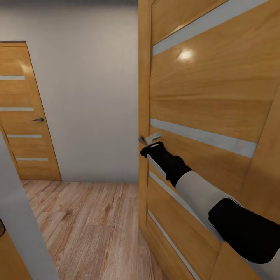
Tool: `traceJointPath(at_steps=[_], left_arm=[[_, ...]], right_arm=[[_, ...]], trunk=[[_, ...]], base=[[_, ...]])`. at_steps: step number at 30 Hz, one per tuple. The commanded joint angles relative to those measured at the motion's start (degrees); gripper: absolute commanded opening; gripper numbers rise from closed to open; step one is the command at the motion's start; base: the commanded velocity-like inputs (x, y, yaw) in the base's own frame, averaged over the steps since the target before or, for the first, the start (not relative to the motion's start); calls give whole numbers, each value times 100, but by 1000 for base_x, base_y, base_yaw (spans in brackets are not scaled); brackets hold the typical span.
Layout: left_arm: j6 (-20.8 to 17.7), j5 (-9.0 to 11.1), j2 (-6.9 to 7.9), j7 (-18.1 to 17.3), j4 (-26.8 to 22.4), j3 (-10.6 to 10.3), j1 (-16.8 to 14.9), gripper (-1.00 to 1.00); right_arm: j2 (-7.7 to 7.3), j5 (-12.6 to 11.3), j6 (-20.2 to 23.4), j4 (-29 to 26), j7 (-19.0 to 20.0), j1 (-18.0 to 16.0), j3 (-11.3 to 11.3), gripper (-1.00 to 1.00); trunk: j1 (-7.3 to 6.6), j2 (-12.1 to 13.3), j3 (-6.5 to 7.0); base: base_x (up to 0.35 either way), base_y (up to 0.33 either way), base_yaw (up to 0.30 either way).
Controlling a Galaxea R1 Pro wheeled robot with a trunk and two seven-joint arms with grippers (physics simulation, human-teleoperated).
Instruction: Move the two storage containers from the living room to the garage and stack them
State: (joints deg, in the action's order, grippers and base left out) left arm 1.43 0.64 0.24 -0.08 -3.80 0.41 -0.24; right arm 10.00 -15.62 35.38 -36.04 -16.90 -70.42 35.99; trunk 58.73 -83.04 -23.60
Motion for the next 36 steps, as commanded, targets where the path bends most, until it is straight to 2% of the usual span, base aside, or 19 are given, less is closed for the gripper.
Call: traceJointPath(at_steps=[1,25,36], left_arm=[[15,7,1,-1,2,3,-2,100],[15,7,3,-1,2,3,-2,100],[15,7,8,-1,2,3,-2,100]], right_arm=[[0,-70,19,-50,-46,-7,15,100],[0,-93,24,-72,-38,-7,7,100],[0,-48,-60,-68,-107,-7,24,100]], trunk=[[0,-3,-7],[0,-3,-7],[0,-3,-7]], base=[[0,0,0],[3,0,0],[269,0,0]])
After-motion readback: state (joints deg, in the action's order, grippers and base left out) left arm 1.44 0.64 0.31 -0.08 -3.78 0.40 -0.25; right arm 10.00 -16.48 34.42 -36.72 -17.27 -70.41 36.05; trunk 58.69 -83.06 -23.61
